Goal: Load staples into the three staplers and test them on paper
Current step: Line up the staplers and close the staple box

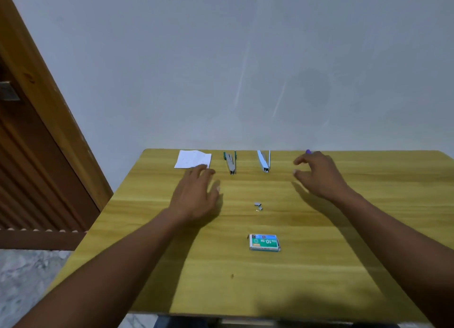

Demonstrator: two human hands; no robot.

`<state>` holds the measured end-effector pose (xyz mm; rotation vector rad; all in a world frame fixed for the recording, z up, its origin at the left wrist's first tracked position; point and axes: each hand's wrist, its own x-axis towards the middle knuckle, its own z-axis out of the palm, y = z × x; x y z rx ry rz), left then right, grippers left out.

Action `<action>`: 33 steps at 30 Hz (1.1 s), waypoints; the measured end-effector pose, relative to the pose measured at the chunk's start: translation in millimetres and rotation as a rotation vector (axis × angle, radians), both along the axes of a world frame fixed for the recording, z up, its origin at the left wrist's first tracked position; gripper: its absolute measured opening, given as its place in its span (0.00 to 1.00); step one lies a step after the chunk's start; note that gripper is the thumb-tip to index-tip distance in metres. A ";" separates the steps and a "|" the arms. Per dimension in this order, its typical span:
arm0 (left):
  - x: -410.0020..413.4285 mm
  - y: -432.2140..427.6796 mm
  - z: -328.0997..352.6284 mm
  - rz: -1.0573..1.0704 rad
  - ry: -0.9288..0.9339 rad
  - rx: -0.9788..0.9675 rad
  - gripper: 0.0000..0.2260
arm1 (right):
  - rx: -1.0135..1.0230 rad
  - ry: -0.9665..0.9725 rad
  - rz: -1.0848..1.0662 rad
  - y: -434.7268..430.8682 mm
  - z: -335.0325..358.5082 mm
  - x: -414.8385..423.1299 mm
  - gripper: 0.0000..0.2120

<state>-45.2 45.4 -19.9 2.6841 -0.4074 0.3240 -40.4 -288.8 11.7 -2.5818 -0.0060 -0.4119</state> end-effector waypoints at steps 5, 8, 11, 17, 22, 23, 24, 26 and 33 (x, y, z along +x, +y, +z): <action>57.6 26.3 -7.8 0.133 0.144 0.239 0.35 | -0.142 0.081 -0.192 -39.8 -19.8 42.3 0.17; 64.4 27.0 -15.2 0.163 0.198 0.248 0.30 | -0.158 0.117 -0.195 -43.4 -29.3 56.2 0.12; 64.5 27.7 -19.8 0.223 0.134 0.177 0.30 | -0.153 0.088 -0.222 -47.9 -34.7 63.6 0.12; 67.8 26.4 -22.7 0.240 0.100 0.180 0.29 | -0.221 -0.075 -0.235 -11.8 -20.0 63.6 0.17; 66.2 27.2 -23.1 0.244 0.105 0.157 0.29 | -0.170 0.002 0.132 61.6 -24.2 72.4 0.18; 65.6 27.0 -22.8 0.246 0.105 0.151 0.29 | -0.181 0.020 0.132 66.9 -27.5 75.8 0.18; 65.2 27.0 -22.3 0.249 0.104 0.147 0.29 | -0.179 0.038 0.118 70.1 -28.8 79.0 0.17; 65.2 26.8 -21.4 0.252 0.102 0.146 0.30 | -0.192 0.063 0.076 72.5 -27.7 84.1 0.18; 65.5 25.5 -20.5 0.258 0.101 0.146 0.30 | -0.243 0.012 0.293 124.1 -15.1 80.2 0.13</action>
